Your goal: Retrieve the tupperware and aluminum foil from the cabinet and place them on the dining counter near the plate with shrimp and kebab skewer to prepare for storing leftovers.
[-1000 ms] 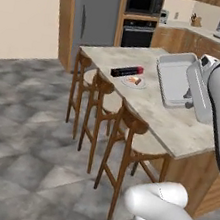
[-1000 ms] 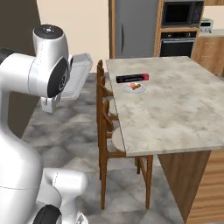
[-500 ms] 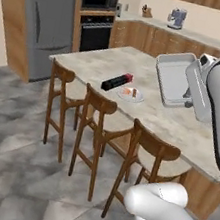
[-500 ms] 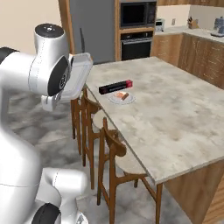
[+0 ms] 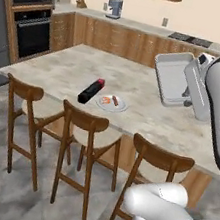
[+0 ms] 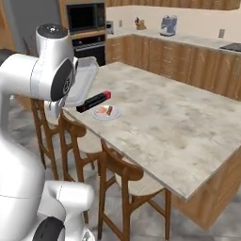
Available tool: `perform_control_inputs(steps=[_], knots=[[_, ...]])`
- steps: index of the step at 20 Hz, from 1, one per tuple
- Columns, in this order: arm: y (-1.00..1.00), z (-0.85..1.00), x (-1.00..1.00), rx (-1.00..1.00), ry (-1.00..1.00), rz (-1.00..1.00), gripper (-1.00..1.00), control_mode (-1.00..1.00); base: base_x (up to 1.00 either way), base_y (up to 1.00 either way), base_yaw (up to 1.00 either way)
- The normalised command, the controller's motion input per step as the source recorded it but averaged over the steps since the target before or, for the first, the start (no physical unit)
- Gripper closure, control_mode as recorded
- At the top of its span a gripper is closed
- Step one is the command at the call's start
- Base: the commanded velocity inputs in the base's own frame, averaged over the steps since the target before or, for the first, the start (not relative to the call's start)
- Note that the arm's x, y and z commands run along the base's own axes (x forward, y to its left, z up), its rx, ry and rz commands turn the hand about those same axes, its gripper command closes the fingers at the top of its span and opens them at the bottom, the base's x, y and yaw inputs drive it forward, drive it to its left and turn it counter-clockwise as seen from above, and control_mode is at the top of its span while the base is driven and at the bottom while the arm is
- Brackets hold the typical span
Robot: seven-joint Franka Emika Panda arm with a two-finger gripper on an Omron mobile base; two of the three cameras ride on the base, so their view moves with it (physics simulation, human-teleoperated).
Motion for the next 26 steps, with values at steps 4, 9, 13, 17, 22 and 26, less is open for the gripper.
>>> perform_control_inputs(steps=[4, 9, 13, 17, 22, 26], knots=[[0.0, 0.0, 0.0, 0.0, 0.0, 0.0, 1.0, 1.0, 0.7, 1.0, -0.52], [0.0, 0.0, 0.0, 0.0, 0.0, 0.0, 1.0, 1.0, 0.7, 1.0, -0.55], [0.0, 0.0, 0.0, 0.0, 0.0, 0.0, 1.0, 1.0, 0.57, 1.0, -0.58], [0.0, 0.0, 0.0, 0.0, 0.0, 0.0, 1.0, 1.0, 0.4, 1.0, -0.5], [0.2, -0.35, 0.62, -0.04, 0.1, -0.1, 1.0, -1.0, 0.09, 0.14, -0.06], [-0.19, -0.72, 0.81, 0.0, 0.19, -0.01, 1.0, -1.0, 0.0, 0.0, 0.0]])
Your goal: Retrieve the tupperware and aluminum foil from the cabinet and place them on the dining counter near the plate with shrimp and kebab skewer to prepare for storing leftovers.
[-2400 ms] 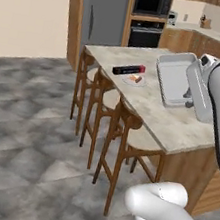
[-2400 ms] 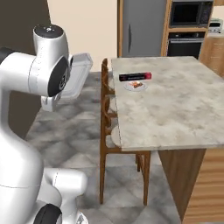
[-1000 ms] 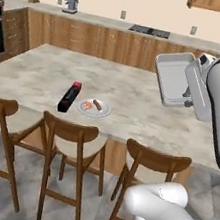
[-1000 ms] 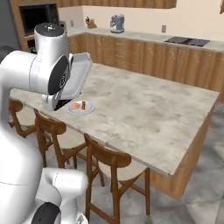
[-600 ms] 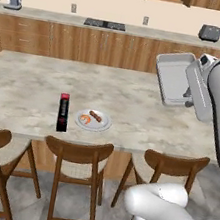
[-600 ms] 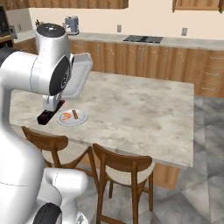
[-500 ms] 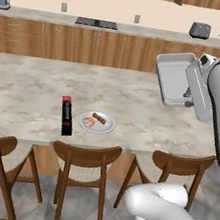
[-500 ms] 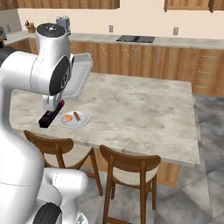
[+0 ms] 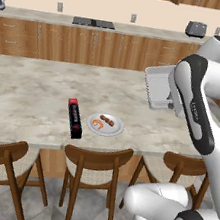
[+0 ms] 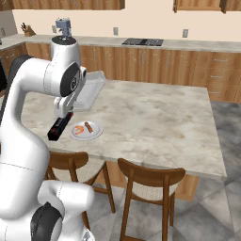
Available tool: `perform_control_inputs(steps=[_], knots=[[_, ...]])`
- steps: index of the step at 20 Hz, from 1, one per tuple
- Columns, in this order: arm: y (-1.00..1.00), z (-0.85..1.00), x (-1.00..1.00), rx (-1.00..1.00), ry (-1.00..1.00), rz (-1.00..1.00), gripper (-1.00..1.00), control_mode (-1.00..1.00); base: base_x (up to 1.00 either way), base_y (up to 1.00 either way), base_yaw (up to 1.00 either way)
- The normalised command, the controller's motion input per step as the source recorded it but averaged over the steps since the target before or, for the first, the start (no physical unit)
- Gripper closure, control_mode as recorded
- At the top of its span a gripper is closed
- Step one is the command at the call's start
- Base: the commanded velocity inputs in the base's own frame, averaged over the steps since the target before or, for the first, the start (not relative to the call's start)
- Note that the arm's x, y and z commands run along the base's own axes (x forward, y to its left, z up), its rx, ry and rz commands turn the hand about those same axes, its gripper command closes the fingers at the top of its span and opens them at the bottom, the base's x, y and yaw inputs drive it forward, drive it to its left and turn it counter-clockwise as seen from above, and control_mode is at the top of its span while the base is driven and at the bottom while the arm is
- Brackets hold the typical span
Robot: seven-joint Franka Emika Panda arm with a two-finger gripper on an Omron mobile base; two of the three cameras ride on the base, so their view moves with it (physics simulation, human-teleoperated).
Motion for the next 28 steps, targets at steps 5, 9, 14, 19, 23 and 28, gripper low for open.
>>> perform_control_inputs(steps=[5, 9, 14, 19, 23, 28], knots=[[-0.53, -0.75, 0.53, 0.0, 0.13, 0.0, 1.0, -1.0, 0.0, 0.0, 0.0], [-0.32, -0.93, 0.44, 0.0, 0.13, 0.0, 1.0, -1.0, 0.0, 0.0, 0.0], [-0.24, -0.83, 0.62, 0.0, 0.15, 0.0, 1.0, -1.0, 0.0, 0.0, 0.0], [-0.12, -0.61, 0.6, 0.0, 0.13, 0.0, 1.0, -1.0, 0.0, 0.0, 0.0], [0.0, -0.53, 0.6, 0.0, 0.12, 0.0, 1.0, -1.0, 0.0, 0.0, 0.0], [0.0, -0.63, 0.65, 0.0, 0.12, 0.0, 1.0, -1.0, 0.0, 0.0, 0.0]])
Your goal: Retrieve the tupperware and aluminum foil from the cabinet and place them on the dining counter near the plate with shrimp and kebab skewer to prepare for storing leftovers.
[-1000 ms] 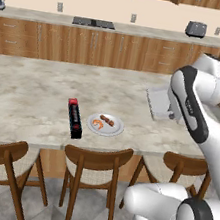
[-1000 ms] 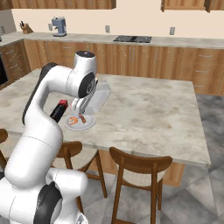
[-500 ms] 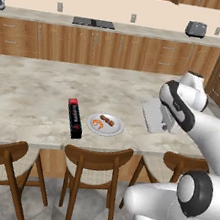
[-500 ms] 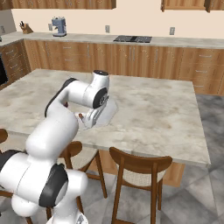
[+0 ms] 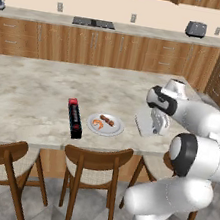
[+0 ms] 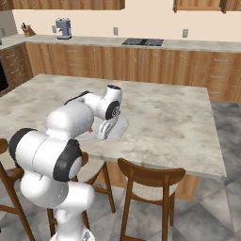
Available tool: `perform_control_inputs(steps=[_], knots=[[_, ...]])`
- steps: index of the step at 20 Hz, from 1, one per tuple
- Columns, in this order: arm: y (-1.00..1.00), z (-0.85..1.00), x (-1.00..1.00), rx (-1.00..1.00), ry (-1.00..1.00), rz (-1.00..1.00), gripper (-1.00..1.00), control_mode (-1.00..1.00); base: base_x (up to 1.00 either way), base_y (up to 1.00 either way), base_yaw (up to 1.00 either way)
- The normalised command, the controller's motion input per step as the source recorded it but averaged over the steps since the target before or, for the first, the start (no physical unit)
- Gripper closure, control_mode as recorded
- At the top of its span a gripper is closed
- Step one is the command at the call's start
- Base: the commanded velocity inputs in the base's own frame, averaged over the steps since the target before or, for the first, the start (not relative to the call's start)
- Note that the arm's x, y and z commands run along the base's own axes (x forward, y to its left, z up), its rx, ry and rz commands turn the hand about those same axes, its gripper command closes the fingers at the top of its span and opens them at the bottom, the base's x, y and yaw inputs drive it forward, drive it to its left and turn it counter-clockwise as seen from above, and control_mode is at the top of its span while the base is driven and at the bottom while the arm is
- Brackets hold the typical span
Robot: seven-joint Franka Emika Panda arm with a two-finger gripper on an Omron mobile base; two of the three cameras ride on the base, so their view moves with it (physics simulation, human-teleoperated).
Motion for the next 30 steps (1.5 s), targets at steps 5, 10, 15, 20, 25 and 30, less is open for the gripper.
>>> perform_control_inputs(steps=[5, 10, 15, 20, 25, 30], knots=[[0.0, -0.66, 0.84, 0.0, 0.02, 0.04, 1.0, -1.0, 0.0, 0.0, 0.0], [0.0, -0.6, 0.78, 0.0, 0.0, 0.04, 1.0, -1.0, 0.0, 0.0, 0.0], [0.0, -0.53, 0.77, 0.0, 0.0, 0.02, -1.0, -1.0, 0.0, 0.0, 0.0], [-0.07, 0.06, 0.27, 0.0, -0.01, 0.01, -1.0, -1.0, 0.0, 0.0, 0.0], [-0.18, 0.96, -0.79, 0.0, -0.18, 0.09, -1.0, -1.0, 0.0, 0.0, 0.0], [0.0, 0.98, -1.0, -0.07, -0.41, 0.07, -1.0, -1.0, 0.0, 0.0, 0.0]])
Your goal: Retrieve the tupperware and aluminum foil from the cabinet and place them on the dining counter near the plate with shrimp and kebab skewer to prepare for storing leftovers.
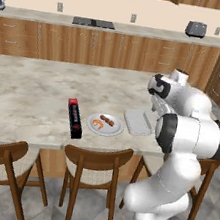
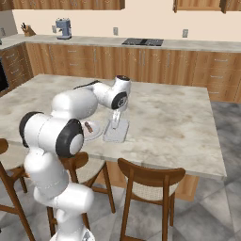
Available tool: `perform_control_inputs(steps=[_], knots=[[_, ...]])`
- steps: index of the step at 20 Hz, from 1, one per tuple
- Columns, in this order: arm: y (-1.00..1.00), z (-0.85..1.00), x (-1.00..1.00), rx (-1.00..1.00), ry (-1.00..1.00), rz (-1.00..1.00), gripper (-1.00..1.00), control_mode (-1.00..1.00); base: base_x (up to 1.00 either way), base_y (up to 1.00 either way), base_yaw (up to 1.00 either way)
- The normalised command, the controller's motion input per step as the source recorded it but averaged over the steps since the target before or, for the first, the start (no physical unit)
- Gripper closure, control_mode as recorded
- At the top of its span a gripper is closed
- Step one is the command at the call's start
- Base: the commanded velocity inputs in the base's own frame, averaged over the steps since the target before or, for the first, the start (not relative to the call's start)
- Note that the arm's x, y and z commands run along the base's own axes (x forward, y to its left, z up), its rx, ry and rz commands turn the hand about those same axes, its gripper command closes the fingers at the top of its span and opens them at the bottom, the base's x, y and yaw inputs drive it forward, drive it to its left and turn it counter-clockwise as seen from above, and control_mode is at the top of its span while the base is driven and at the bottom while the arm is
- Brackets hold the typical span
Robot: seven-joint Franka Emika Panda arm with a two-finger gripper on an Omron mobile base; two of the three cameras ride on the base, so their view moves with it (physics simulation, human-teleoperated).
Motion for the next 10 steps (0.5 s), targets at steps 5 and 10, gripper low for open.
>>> perform_control_inputs(steps=[5, 10], knots=[[0.0, 0.99, -1.0, -0.06, -0.57, 0.05, -1.0, -1.0, 0.0, 0.0, 0.0], [-0.01, 0.92, -1.0, -0.01, -0.63, 0.06, -1.0, -1.0, 0.0, 0.0, 0.0]])
